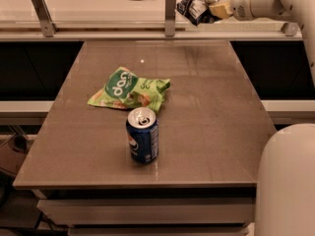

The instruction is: Pick blue chip bag

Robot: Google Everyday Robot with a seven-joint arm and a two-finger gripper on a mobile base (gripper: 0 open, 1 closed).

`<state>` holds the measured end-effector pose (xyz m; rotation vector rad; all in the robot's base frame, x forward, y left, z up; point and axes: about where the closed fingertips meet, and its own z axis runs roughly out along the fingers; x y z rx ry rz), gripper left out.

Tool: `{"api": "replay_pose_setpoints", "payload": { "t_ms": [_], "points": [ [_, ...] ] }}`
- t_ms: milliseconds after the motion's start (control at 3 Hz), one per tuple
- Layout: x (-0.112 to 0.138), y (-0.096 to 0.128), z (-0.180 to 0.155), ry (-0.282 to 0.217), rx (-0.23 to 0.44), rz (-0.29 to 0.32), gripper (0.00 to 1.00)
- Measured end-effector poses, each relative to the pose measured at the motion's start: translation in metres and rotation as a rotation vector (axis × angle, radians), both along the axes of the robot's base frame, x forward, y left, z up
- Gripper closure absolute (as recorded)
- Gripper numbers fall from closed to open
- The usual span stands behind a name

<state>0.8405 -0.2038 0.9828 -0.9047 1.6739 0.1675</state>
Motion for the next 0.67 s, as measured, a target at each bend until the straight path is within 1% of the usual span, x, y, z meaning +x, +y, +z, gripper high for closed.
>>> {"api": "replay_pose_setpoints", "payload": {
  "t_ms": [667],
  "points": [
    [-0.023,-0.007,0.041,-0.072,-0.058,-0.04,1.0]
  ]
}}
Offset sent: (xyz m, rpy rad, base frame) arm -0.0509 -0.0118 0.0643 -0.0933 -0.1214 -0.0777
